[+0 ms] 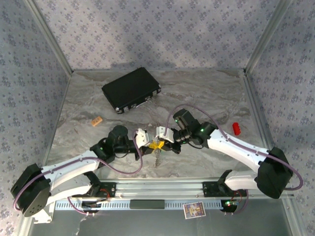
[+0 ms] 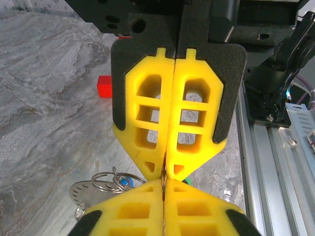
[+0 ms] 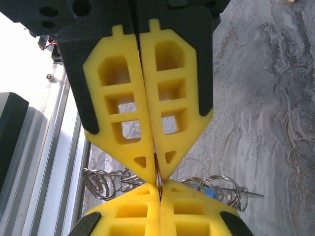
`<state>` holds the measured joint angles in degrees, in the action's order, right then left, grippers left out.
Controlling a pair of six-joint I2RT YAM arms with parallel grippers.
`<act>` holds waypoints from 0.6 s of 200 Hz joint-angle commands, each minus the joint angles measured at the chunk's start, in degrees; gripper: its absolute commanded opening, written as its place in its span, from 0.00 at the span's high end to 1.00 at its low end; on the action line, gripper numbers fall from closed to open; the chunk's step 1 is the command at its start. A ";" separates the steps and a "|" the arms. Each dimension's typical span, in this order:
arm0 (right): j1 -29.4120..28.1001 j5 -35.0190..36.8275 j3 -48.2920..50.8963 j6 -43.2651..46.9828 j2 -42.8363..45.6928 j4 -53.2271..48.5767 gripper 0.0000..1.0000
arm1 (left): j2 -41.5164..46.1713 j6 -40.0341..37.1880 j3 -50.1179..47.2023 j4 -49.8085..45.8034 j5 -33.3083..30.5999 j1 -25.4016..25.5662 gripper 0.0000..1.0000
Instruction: Put the keys on the keyring
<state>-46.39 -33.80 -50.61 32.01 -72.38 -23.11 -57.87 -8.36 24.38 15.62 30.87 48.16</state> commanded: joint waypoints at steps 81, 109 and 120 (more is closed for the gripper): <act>3.84 -5.99 9.07 -8.06 4.15 14.93 0.75 | -1.39 9.19 -6.65 22.40 -1.95 0.74 1.00; 4.20 -6.02 10.27 -8.64 4.44 15.99 0.75 | -2.47 9.39 -6.80 23.85 -1.80 0.85 1.00; 4.27 -6.18 10.47 -8.65 4.35 16.05 0.76 | -2.60 9.34 -6.85 23.86 -1.65 0.80 1.00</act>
<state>-42.59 -38.44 -40.95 24.82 -69.04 -9.41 -60.31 -0.49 17.67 33.34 28.71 48.53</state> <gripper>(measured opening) 0.248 0.045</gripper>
